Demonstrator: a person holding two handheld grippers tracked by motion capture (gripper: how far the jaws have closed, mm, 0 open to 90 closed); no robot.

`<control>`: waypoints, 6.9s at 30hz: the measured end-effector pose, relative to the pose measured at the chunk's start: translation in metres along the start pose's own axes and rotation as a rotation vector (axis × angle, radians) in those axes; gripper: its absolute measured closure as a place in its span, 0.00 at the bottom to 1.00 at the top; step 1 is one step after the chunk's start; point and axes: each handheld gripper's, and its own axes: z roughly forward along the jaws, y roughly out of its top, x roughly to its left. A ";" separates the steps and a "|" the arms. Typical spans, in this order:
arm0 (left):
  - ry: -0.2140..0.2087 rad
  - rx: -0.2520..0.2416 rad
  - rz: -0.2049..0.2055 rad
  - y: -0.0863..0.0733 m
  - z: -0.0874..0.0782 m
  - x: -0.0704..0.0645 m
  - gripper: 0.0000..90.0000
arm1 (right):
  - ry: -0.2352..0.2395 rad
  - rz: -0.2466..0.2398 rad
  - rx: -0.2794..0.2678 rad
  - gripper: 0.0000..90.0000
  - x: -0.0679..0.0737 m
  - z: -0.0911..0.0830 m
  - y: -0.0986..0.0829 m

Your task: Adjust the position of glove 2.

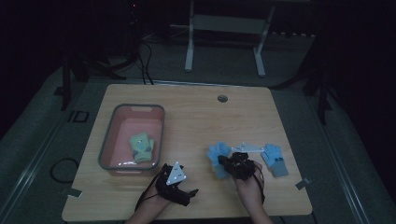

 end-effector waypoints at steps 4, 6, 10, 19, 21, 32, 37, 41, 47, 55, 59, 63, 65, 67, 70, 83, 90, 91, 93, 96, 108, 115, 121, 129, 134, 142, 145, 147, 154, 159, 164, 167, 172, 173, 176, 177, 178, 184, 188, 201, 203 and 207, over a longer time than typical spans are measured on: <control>-0.002 0.005 0.008 0.000 0.000 -0.001 0.02 | -0.027 0.004 0.002 0.97 0.007 0.012 -0.006; -0.004 0.006 0.008 0.000 0.000 -0.001 0.02 | -0.041 0.005 0.011 0.97 0.007 0.019 -0.007; -0.004 0.007 0.009 0.000 0.000 0.000 0.02 | -0.047 0.026 0.028 0.95 0.005 0.029 -0.012; -0.008 0.005 0.009 -0.001 -0.001 0.000 0.02 | -0.070 0.020 0.046 0.75 0.002 0.045 -0.023; -0.008 0.006 0.010 -0.001 0.000 0.000 0.02 | -0.069 0.010 0.046 0.72 0.005 0.046 -0.023; -0.016 0.003 0.008 -0.001 -0.001 0.000 0.02 | -0.027 -0.103 0.041 0.77 0.001 0.041 -0.011; -0.017 -0.001 0.004 -0.001 -0.001 0.000 0.02 | -0.005 -0.311 0.100 0.78 -0.003 0.054 -0.016; -0.017 0.003 0.005 -0.001 -0.001 0.000 0.02 | -0.005 -0.325 0.081 0.94 -0.003 0.055 -0.018; -0.016 0.002 0.001 -0.001 -0.001 0.000 0.02 | -0.073 -0.174 -0.008 0.98 0.003 0.040 -0.006; -0.021 0.001 0.008 -0.001 -0.002 0.000 0.02 | -0.137 -0.010 -0.050 0.98 -0.001 0.031 0.002; -0.022 -0.003 0.003 -0.001 -0.002 0.000 0.02 | -0.152 -0.006 -0.025 0.98 -0.004 0.037 -0.005; -0.024 -0.004 0.005 -0.001 -0.002 0.000 0.02 | -0.170 0.023 0.003 0.97 -0.011 0.044 -0.014; -0.027 -0.006 0.004 -0.001 -0.002 0.000 0.02 | -0.169 0.027 0.025 0.92 -0.014 0.048 -0.017; -0.025 -0.010 0.001 -0.001 -0.002 0.000 0.02 | -0.184 0.017 0.022 0.86 -0.013 0.049 -0.018; -0.023 -0.009 0.003 -0.001 -0.002 0.000 0.02 | -0.177 0.012 0.022 0.81 -0.012 0.048 -0.017; -0.027 -0.002 0.011 -0.001 -0.001 0.000 0.02 | -0.123 -0.062 -0.026 0.80 -0.028 0.009 -0.002; -0.027 -0.002 0.010 -0.001 -0.001 0.000 0.02 | -0.157 -0.122 -0.065 0.80 -0.055 -0.018 -0.002; -0.027 -0.003 0.010 -0.001 -0.001 0.000 0.02 | -0.172 -0.133 -0.073 0.80 -0.060 -0.023 -0.004; -0.026 -0.003 0.010 -0.001 -0.001 0.000 0.02 | -0.177 -0.144 -0.077 0.80 -0.069 -0.029 -0.007; -0.026 -0.003 0.010 -0.001 -0.001 0.000 0.02 | -0.186 -0.139 -0.079 0.80 -0.085 -0.038 -0.014; -0.028 0.000 0.012 -0.001 0.000 0.000 0.02 | -0.244 -0.156 -0.043 0.79 -0.142 -0.062 -0.032; -0.027 -0.005 0.011 -0.002 0.000 0.000 0.02 | -0.185 -0.139 -0.004 0.75 -0.181 -0.066 -0.040; -0.028 -0.002 0.006 -0.002 0.001 0.001 0.02 | -0.177 -0.136 0.052 0.73 -0.192 -0.055 -0.060; -0.027 0.005 0.013 -0.002 0.001 0.001 0.02 | -0.180 -0.114 0.009 0.95 -0.191 -0.054 -0.066; -0.025 0.004 0.010 -0.002 0.001 0.001 0.02 | -0.213 -0.073 0.004 0.96 -0.179 -0.059 -0.056; -0.021 0.003 0.013 -0.002 0.001 0.000 0.02 | -0.231 -0.056 -0.096 0.96 -0.134 -0.077 -0.024; -0.021 0.000 0.013 -0.002 0.000 0.000 0.02 | -0.225 -0.040 -0.116 0.96 -0.120 -0.078 -0.014; -0.019 -0.003 0.010 -0.002 0.000 0.000 0.02 | -0.219 -0.045 -0.120 0.96 -0.109 -0.076 -0.008; -0.019 0.000 0.017 -0.002 0.000 0.001 0.02 | -0.227 -0.066 -0.124 0.96 -0.078 -0.067 0.008; -0.020 -0.009 0.010 -0.001 -0.001 0.000 0.02 | -0.200 -0.028 -0.116 0.96 -0.053 -0.052 0.013; -0.018 -0.007 0.012 -0.001 -0.001 0.000 0.02 | -0.212 -0.044 -0.111 0.96 -0.026 -0.035 0.014; -0.020 -0.013 0.008 -0.001 -0.002 0.000 0.02 | -0.195 -0.012 -0.116 0.96 -0.017 -0.026 0.013; -0.019 -0.014 0.008 -0.001 -0.002 0.001 0.02 | -0.175 0.037 -0.108 0.96 -0.006 -0.010 0.010; -0.017 -0.012 0.012 -0.001 -0.002 0.001 0.02 | -0.173 0.040 -0.101 0.96 -0.004 -0.007 0.009; -0.017 -0.013 0.019 0.000 -0.003 0.001 0.02 | -0.172 0.045 -0.084 0.96 0.003 0.003 0.005; -0.017 -0.013 0.020 0.000 -0.003 0.001 0.02 | -0.173 0.043 -0.077 0.96 0.005 0.006 0.003; -0.017 -0.012 0.021 -0.001 -0.003 0.001 0.02 | -0.168 0.043 -0.068 0.96 0.006 0.009 0.002; -0.023 -0.014 0.016 -0.001 -0.003 0.001 0.02 | -0.179 0.042 -0.037 0.96 0.006 0.022 -0.003; -0.026 -0.012 0.018 -0.001 -0.003 0.001 0.02 | -0.177 0.051 -0.015 0.96 0.002 0.029 -0.004; -0.028 -0.019 0.008 -0.001 -0.003 0.003 0.02 | -0.153 0.064 0.043 0.92 -0.005 0.045 -0.013; -0.027 -0.016 0.012 -0.001 -0.003 0.003 0.02 | -0.143 0.061 0.045 0.87 -0.004 0.045 -0.013; -0.026 -0.011 0.030 -0.001 -0.003 0.003 0.02 | -0.123 0.048 0.036 0.80 -0.005 0.036 -0.007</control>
